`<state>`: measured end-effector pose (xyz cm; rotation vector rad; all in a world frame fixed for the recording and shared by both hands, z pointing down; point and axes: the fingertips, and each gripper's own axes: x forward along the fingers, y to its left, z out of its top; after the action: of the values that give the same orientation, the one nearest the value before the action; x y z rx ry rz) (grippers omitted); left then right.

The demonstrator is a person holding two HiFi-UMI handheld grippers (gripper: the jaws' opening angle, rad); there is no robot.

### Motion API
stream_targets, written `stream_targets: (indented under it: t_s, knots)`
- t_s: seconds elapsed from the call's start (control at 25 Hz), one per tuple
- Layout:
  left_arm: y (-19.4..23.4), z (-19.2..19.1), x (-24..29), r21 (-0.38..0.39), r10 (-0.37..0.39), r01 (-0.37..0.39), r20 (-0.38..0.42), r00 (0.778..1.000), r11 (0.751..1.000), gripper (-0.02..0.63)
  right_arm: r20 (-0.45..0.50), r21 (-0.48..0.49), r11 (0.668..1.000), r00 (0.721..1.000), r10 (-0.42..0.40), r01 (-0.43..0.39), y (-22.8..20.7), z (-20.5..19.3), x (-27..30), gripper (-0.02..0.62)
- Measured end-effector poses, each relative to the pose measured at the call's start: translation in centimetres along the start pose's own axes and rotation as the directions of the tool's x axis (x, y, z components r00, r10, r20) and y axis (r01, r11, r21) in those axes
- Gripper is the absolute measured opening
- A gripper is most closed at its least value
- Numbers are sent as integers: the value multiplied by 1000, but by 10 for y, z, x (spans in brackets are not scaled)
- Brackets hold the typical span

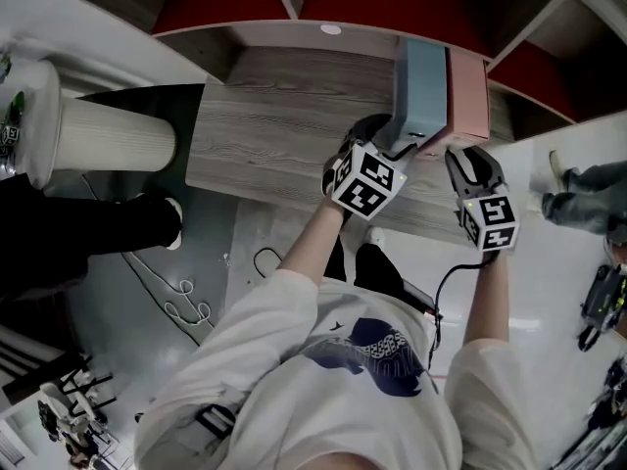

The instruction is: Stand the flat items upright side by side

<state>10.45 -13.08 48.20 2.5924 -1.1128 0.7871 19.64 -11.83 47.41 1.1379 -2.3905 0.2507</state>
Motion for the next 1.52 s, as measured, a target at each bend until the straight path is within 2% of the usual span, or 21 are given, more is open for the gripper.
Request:
stream_targets:
  t_s: [0.2,0.48,0.96,1.24,1.52]
  knots:
    - [1,5,3,41,5,-4,-13,1000,999,287,11,3,1000,999,30,-30,2,1,1,129]
    - [-1,7,8,115,-91,94,-33,995,989,275,27,11,999,999,43,-43,5,2,3,127]
    - [-3,10,12,174,-217,223,-52,975,959,272,54,46,998,998,45,-48,10,3,2,127]
    - [-2,11,11,170,-233,237,-39,972,957,272,60,51,998,998,27,-30,8,3,2,121]
    - [-1,8,8,140,-209,209,-14,978,968,273,56,51,999,998,6,-8,7,1,1,138]
